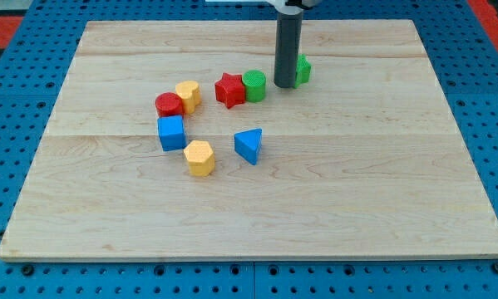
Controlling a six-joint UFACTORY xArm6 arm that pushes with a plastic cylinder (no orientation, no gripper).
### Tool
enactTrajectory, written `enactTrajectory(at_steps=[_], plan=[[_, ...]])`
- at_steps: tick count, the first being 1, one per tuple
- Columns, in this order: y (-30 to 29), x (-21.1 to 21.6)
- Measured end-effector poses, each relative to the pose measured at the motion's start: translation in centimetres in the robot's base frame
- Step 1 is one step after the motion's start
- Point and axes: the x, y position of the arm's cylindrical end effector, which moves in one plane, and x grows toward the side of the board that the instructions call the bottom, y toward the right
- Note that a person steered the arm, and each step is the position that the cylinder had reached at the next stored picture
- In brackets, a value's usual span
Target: Move the red star slightly upwards
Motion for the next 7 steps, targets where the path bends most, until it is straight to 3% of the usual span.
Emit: enactTrajectory(at_steps=[3,5,7], plan=[[0.8,0.5],[-0.1,4.7],[-7.2,6.6]])
